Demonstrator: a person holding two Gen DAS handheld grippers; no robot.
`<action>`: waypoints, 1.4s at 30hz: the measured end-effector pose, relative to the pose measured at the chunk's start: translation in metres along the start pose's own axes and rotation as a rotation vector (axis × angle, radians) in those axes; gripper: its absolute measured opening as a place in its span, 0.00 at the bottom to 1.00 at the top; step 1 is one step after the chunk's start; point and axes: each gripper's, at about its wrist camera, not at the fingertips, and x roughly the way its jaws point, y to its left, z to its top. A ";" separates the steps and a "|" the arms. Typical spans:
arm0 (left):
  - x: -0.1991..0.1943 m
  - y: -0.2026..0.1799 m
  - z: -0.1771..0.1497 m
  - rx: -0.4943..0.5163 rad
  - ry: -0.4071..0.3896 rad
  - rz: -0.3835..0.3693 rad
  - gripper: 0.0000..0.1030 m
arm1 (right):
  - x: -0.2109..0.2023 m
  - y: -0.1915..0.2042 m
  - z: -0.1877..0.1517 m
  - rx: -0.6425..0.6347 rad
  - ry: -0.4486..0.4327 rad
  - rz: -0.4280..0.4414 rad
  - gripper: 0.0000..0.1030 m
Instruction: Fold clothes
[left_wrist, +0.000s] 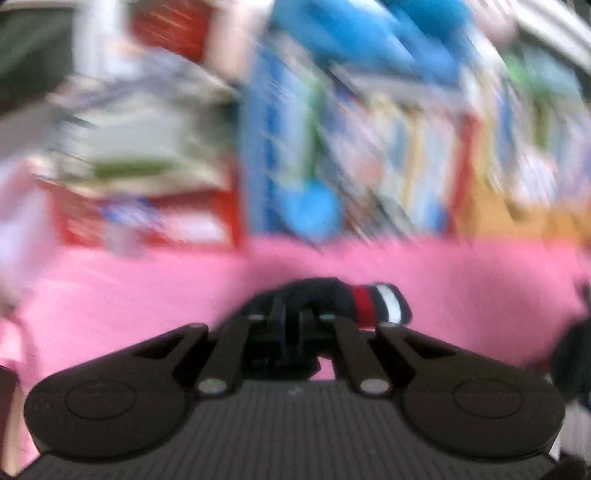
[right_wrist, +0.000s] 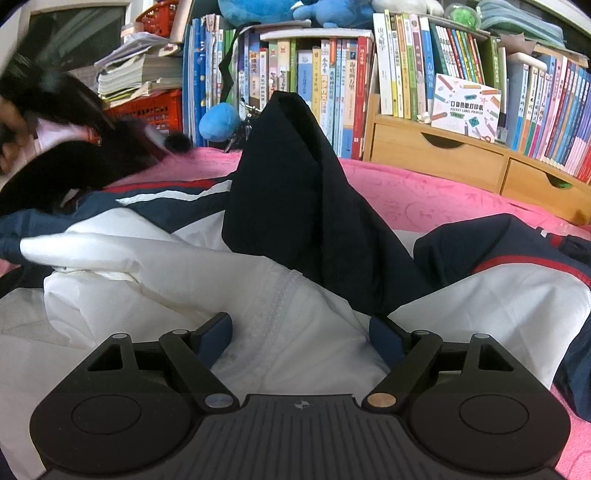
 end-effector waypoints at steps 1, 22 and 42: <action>-0.009 0.024 0.003 -0.033 -0.031 0.050 0.06 | 0.000 0.000 0.000 0.000 0.000 0.000 0.80; -0.098 0.138 -0.060 -0.238 -0.148 -0.074 0.68 | -0.044 -0.042 0.050 0.194 -0.161 0.133 0.82; -0.043 -0.095 -0.161 0.350 0.101 -0.602 0.63 | 0.031 -0.030 0.203 0.090 -0.330 0.182 0.11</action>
